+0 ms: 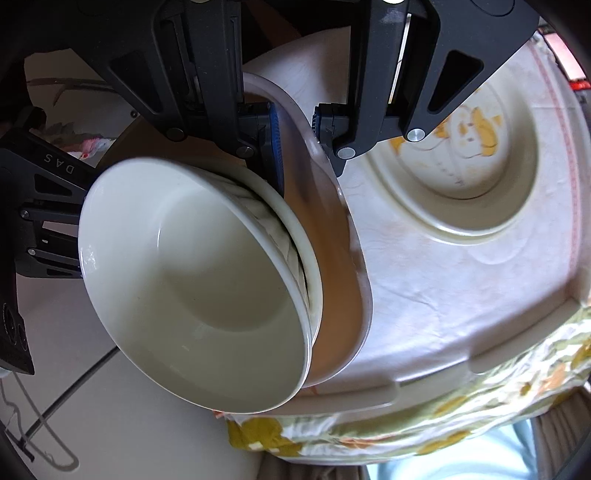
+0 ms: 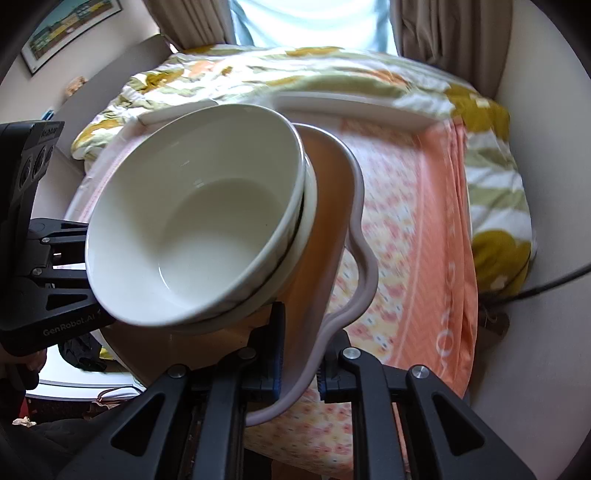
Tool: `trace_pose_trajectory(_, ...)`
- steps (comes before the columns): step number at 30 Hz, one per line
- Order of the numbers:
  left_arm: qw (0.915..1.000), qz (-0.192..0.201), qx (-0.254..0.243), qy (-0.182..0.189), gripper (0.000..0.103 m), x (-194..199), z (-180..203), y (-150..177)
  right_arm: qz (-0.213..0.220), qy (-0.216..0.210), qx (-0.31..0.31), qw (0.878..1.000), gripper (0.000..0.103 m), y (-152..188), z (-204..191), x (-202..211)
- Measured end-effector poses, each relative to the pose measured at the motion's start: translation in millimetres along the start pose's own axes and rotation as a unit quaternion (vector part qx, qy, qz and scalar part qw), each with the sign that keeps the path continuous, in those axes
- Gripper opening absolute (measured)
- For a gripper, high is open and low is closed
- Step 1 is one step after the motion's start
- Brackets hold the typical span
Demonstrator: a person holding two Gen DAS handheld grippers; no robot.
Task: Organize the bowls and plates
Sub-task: 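Lift the pink dish with bowls and carry it over the plate stack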
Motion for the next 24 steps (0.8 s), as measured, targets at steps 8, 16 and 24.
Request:
trace_pose_trajectory(8, 0.9997, 0.013, 0.012, -0.019, 0.011, 46.6, -56.7, 32.9, 0.015, -0.010, 0.023, 1.000, 0.013, -22.7, -67.8, 13.9)
trace_pose_trajectory(16, 0.9990, -0.005, 0.030, -0.032, 0.010, 45.2, -126.0, 73.7, -0.008, -0.025, 0.028, 0.999, 0.013, -35.0, -143.8, -16.9)
trace_pose_trajectory(24, 0.9986, -0.013, 0.040, -0.030, 0.010, 27.2, -167.9, 94.0, -0.020, -0.016, 0.024, 0.999, 0.013, -45.5, -184.4, -50.2)
Point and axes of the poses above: each gripper's, at about its wrist camera, not at the fingertips, and x roughly against the way its jaws point, z to its right, y to its underside, the point moved 2 cm from there along -x, roughly the way its jaws point, and after that the axes turned 12 degrees about -z, right-handed, at the moved point
